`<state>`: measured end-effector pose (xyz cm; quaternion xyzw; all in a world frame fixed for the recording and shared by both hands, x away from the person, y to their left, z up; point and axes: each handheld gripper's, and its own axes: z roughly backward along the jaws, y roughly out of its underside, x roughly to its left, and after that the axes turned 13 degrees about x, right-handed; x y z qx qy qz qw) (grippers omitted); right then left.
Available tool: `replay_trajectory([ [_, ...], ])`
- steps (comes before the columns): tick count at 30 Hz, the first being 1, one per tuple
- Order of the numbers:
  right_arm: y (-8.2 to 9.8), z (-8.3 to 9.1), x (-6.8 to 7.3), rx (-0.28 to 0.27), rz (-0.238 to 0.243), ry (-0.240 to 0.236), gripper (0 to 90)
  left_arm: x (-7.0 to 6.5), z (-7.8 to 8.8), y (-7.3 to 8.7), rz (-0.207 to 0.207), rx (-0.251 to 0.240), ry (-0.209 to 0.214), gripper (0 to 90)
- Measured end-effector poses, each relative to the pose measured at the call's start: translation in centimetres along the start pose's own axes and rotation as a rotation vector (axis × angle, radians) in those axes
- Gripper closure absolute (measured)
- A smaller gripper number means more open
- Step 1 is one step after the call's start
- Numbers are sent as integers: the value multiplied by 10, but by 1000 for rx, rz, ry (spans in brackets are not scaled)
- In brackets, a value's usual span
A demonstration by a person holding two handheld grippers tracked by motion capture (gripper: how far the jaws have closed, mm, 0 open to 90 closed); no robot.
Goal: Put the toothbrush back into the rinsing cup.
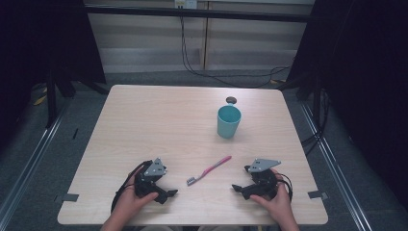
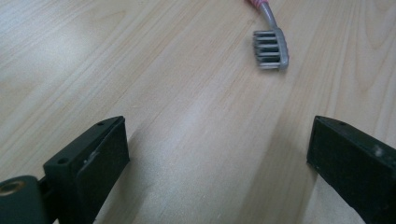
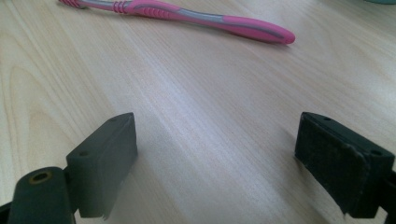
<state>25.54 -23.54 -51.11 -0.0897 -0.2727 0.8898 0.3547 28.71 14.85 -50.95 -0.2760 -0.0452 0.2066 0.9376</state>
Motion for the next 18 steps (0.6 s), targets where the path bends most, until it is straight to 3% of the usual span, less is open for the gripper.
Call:
replay_trajectory([
  [5, 0, 0, -1, 2, 11, -7, 125, 0, 0, 0, 0, 0, 0, 53],
  [11, -12, 2, -5, 92, 44, -25, 136, 0, 0, 0, 1, -1, 1, 52],
  [13, -20, 1, -7, 136, 87, -39, 145, 0, 0, 0, 1, -1, 1, 53],
  [16, -30, 2, -9, 191, 139, -23, 175, 0, 0, 0, 0, -1, 1, 53],
  [18, -40, 2, -11, 243, 199, -11, 197, 0, 0, 0, 1, -1, 1, 53],
])
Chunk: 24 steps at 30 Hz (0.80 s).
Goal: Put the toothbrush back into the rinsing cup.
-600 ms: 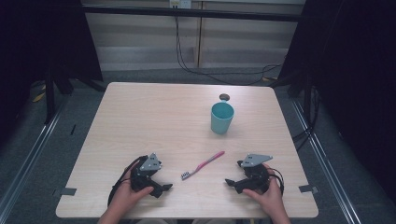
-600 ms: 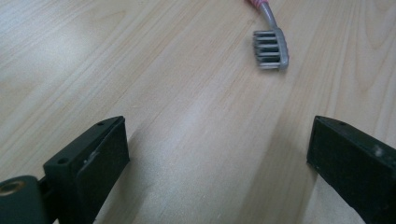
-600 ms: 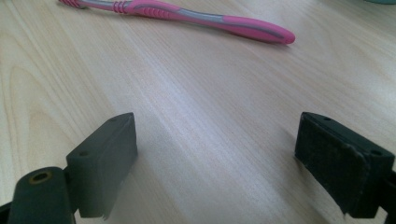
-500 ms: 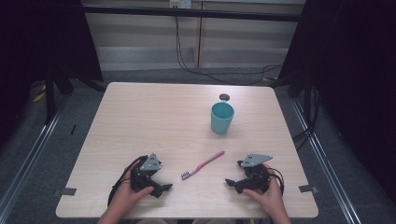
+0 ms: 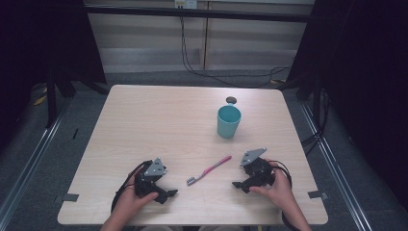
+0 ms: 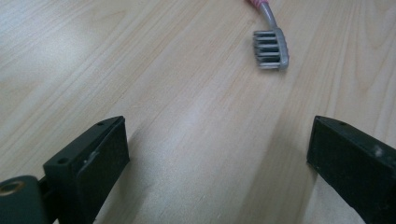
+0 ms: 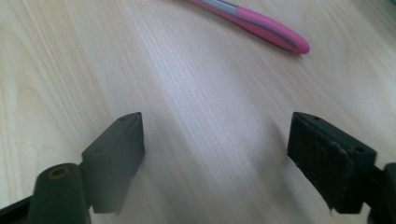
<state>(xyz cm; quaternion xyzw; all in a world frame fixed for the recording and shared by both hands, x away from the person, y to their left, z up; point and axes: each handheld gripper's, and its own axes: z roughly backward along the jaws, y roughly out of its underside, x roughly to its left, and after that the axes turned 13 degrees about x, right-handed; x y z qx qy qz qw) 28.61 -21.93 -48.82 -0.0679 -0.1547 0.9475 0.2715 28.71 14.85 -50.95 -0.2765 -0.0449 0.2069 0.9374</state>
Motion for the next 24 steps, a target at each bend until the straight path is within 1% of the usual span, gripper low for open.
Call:
replay_trajectory([
  [1, 0, 0, 0, 0, 0, 0, 197, 0, 0, 0, 0, 0, 0, 53],
  [2, -8, 2, -1, 49, 49, 14, 225, 0, 0, 0, -1, 1, 0, 52],
  [4, -15, 3, -1, 84, 76, 28, 244, 0, 0, 0, -1, 1, 0, 53],
  [5, -20, 4, -1, 97, 101, 26, 257, 0, 0, 0, 0, 0, 0, 53],
  [6, -20, 4, -1, 97, 101, 26, 257, 0, 0, 0, 0, 0, 0, 53],
  [7, -26, 5, -1, 120, 130, 31, 259, 0, 0, 0, -1, 1, 0, 53],
  [8, -29, 6, -1, 124, 139, 30, 260, 0, 0, 0, -1, 1, 0, 52],
  [10, -31, 8, -1, 128, 139, 27, 263, 0, 0, 0, 0, 0, 0, 53],
  [11, -36, 9, -1, 142, 166, 35, 274, 0, 0, 0, -1, 1, 0, 52],
  [13, -38, 9, -1, 151, 174, 40, 274, 0, 0, 0, 0, -2, 1, 52],
  [14, -42, 9, -3, 163, 203, 42, 275, 0, 0, 0, -1, 1, 0, 53],
  [15, -45, 10, -2, 170, 208, 36, 281, 0, 0, 0, -1, 1, 0, 53],
  [17, -49, 12, -2, 171, 227, 36, 296, 0, 0, 0, -1, 1, 0, 52],
  [18, -53, 13, -1, 169, 246, 31, 299, 0, 0, 0, -1, 0, 0, 53],
  [19, -53, 13, -1, 169, 246, 31, 299, 0, 0, 0, -1, 0, 0, 53],
  [20, -59, 14, 0, 173, 270, 32, 309, 0, 0, 0, 0, 0, 0, 52],
  [21, -59, 14, 0, 173, 270, 32, 309, 0, 0, 0, -1, 1, 0, 52],
  [23, -69, 12, 3, 184, 301, 34, 316, 0, 0, 0, 0, 1, 0, 52],
  [24, -71, 11, 3, 187, 309, 29, 332, 0, 0, 0, 0, 1, 0, 53],
])
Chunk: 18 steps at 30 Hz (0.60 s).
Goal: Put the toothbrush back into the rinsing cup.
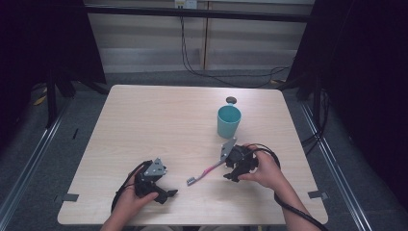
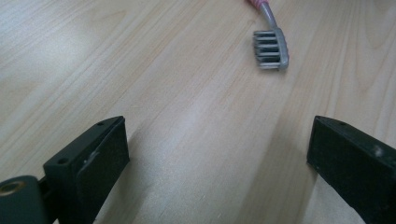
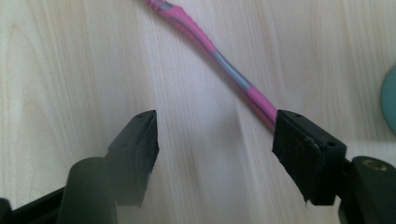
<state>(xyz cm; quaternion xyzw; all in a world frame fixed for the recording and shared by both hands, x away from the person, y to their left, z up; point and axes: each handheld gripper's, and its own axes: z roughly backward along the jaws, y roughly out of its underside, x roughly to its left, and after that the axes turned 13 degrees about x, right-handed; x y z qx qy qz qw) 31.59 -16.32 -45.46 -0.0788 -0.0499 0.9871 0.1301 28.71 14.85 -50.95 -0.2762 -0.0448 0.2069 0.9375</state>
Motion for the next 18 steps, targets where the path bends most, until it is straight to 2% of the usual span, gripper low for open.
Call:
replay_trajectory([
  [1, 0, 0, 0, 0, 0, 0, 332, 0, 0, 0, -1, 0, 0, 53],
  [2, -7, -1, 0, 5, 31, -2, 352, 0, 0, 0, -1, 0, 0, 53],
  [6, -19, -4, -3, 16, 72, -1, 395, 0, 0, 0, 0, 0, 0, 52],
  [9, -25, -6, -7, 33, 94, -14, 431, 0, 0, 0, -1, 0, 0, 53],
  [12, -29, -6, -11, 48, 109, -7, 478, 0, 0, 0, -1, 0, 0, 53],
  [17, -33, -5, -14, 50, 130, -14, 506, 0, 0, 0, 0, 0, 0, 53],
  [18, -36, -7, -15, 60, 147, -26, 513, 0, 0, 0, -1, 0, 3, 53],
])
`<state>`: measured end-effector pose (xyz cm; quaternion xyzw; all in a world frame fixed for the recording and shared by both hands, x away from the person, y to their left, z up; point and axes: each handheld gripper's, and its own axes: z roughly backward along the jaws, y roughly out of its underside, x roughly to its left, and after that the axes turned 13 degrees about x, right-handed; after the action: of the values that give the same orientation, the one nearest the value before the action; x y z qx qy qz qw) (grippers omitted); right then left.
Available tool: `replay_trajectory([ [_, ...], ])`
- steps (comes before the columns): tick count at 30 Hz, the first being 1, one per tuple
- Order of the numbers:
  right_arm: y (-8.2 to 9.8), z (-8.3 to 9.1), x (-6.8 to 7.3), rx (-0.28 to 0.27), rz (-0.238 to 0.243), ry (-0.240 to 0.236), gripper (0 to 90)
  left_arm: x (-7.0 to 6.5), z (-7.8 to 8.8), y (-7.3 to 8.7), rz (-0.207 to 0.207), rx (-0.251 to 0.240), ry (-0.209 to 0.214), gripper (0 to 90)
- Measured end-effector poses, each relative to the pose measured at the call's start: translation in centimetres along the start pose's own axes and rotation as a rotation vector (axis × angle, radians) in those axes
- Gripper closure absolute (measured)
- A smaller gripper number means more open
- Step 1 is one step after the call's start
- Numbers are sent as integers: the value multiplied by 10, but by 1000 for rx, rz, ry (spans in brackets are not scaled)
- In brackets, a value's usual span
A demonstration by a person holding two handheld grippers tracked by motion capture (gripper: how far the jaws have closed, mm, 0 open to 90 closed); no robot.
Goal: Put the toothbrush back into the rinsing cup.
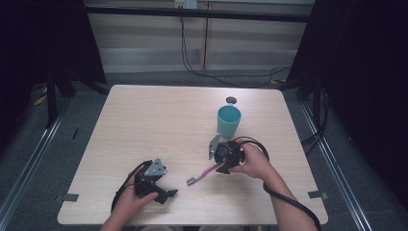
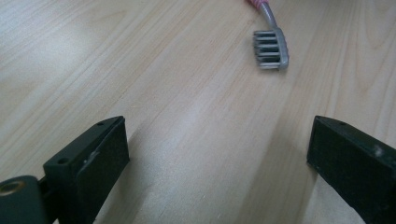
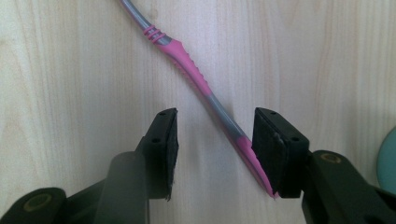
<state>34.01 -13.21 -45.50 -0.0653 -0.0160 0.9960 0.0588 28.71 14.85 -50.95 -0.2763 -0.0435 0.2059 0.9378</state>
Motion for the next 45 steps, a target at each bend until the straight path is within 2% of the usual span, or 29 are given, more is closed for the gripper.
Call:
replay_trajectory([
  [1, 0, 0, 0, 0, 0, 0, 513, 0, 0, 0, 0, 0, 0, 52],
  [2, -3, -1, 0, 6, 22, -1, 528, 0, 0, 0, 0, 0, 0, 53],
  [4, -4, -1, 0, 13, 17, -7, 533, 0, 0, 0, 0, 0, 0, 52],
  [6, -7, -2, -1, 14, 41, -8, 542, 0, 0, 0, 0, 0, 0, 52],
  [7, -7, -2, 0, 22, 30, -15, 549, 0, 0, 0, 0, 0, 0, 53],
  [8, -9, -3, -2, 17, 48, -7, 555, 0, 0, 0, 1, -1, 0, 53],
  [9, -9, -3, -1, 28, 37, -19, 560, 0, 0, 0, 1, 0, -2, 53],
  [13, -15, -5, -3, 37, 66, -32, 601, 0, 0, 0, 1, 0, -3, 53],
  [15, -20, -7, -5, 67, 92, -44, 628, 0, 0, 0, 1, 0, -3, 53],
  [19, -24, -10, -7, 90, 96, -61, 674, 0, 0, 0, 1, -1, -3, 52],
  [21, -26, -12, -8, 109, 102, -79, 697, 0, 0, 0, 2, -5, -3, 53],
  [22, -26, -15, -8, 117, 107, -103, 749, 0, 0, 0, 3, -6, -2, 53],
  [23, -26, -15, -8, 117, 107, -103, 749, 0, 0, 0, 3, -6, -2, 53],
  [24, -26, -14, -9, 128, 88, -125, 801, 0, 0, 0, 3, -5, -3, 53],
  [26, -25, -14, -8, 135, 89, -139, 829, 0, 0, 0, 1, -4, 0, 53],
  [27, -23, -14, -8, 128, 65, -144, 839, 0, 0, 0, 1, -4, -2, 53],
  [29, -20, -14, -8, 114, 48, -164, 841, 0, 0, 0, 1, -4, -3, 53],
  [32, -13, -12, -9, 84, 2, -160, 843, 0, 0, 0, 0, 0, -3, 53],
  [33, -13, -12, -9, 84, 2, -160, 843, 0, 0, 0, 0, 0, -3, 53],
  [34, -11, -11, -9, 75, -26, -162, 844, 0, 0, 0, 0, -1, -3, 53],
  [36, -5, -7, -11, 17, -52, -171, 843, 0, 0, 0, 0, 0, -3, 52],
  [40, 7, 2, -13, -44, -122, -170, 844, 0, 0, 0, 0, 0, 0, 53],
  [41, 12, 5, -15, -81, -141, -188, 843, 0, 0, 0, 0, -1, 0, 53],
  [42, 19, 9, -15, -127, -178, -181, 844, 0, 0, 0, 0, -3, 1, 53],
  [43, 19, 9, -15, -127, -178, -181, 844, 0, 0, 0, 0, -3, 1, 53],
  [45, 25, 12, -16, -170, -199, -185, 844, 0, 0, 0, 0, -1, 0, 53],
])
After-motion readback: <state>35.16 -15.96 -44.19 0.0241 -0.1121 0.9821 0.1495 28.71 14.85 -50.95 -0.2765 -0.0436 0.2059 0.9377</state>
